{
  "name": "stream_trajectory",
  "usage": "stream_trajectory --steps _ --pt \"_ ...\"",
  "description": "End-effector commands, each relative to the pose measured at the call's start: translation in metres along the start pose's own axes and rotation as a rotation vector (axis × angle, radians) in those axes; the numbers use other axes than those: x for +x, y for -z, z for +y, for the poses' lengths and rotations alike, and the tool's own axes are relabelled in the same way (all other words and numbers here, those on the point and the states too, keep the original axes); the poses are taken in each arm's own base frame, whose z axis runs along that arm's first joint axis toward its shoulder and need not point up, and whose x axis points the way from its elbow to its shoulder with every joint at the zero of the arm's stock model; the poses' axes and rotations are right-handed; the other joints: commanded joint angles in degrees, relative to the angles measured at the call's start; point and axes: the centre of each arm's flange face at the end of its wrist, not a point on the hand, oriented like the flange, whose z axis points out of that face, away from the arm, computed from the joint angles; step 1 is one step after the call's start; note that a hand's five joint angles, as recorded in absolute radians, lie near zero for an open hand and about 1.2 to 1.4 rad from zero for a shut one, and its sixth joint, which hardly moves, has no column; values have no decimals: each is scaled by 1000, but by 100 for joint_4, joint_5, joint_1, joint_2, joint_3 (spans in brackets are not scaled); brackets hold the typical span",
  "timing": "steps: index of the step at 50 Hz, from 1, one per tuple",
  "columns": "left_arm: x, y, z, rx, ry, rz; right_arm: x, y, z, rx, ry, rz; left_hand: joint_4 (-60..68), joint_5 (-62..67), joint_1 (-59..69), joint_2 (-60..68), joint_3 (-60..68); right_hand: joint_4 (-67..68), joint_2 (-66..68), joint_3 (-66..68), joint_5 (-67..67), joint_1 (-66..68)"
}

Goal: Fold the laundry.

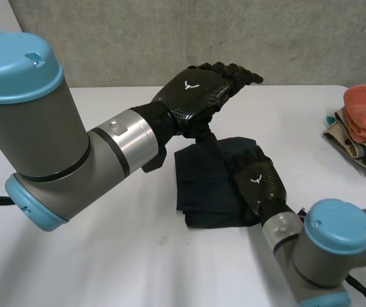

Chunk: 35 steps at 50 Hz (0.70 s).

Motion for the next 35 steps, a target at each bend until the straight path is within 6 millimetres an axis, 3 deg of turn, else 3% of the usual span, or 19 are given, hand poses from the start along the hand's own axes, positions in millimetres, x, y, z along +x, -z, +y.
stream_trajectory --steps 1,3,10,13,14,17,18,21,23,25,26,29,30,31,35 --pt "1 0 4 -9 4 -1 5 -24 -3 46 -9 18 -141 -233 72 -142 -186 2710 2697 2705 2657 2835" --pt "0 1 4 -11 5 -4 9 -31 -13 102 -25 25 -140 -233 72 -142 -186 6786 6773 6781 6734 6911" --pt "-2 1 -4 14 -7 -11 24 -49 -43 222 -78 36 -157 -249 56 -159 -203 6807 6794 6802 6755 6932" --pt "-1 3 -16 47 -21 -12 53 -61 -65 289 -94 96 -157 -249 56 -159 -203 6807 6794 6802 6755 6932" --pt "-1 3 -19 57 -26 -12 73 -65 -75 307 -106 131 -157 -249 56 -159 -203 6807 6794 6802 6755 6932" --pt "-1 4 -30 96 -44 -15 105 -70 -93 336 -132 175 -157 -249 56 -159 -203 6807 6794 6802 6755 6932" --pt "-1 5 -33 106 -49 -15 127 -73 -105 355 -145 202 -157 -249 56 -159 -203 6807 6794 6802 6755 6932" --pt "0 7 -46 147 -67 -14 160 -77 -113 362 -163 231 -157 -250 55 -159 -203 6807 6794 6802 6755 6932" --pt "2 9 -52 165 -75 -13 199 -81 -117 371 -170 261 -157 -250 55 -159 -203 6807 6794 6802 6755 6932" --pt "3 11 -59 186 -85 -14 227 -81 -117 376 -168 286 -162 -254 51 -164 -207 6807 6794 6802 6755 6932" --pt "3 11 -60 192 -87 -14 254 -80 -118 382 -162 300 -162 -254 51 -164 -207 6807 6794 6802 6755 6932" --pt "4 12 -61 193 -88 -14 290 -74 -116 382 -139 309 -162 -254 51 -164 -207 6807 6794 6802 6755 6932" --pt "4 12 -61 193 -88 -14 315 -69 -114 375 -122 318 -162 -254 51 -164 -207 6807 6794 6802 6755 6932" --pt "4 12 -61 192 -87 -14 327 -65 -112 371 -110 323 -162 -254 51 -164 -207 6807 6794 6802 6755 6932" --pt "4 12 -56 180 -81 -12 377 -54 -80 321 -81 349 -162 -254 51 -164 -207 6807 6794 6802 6755 6932"
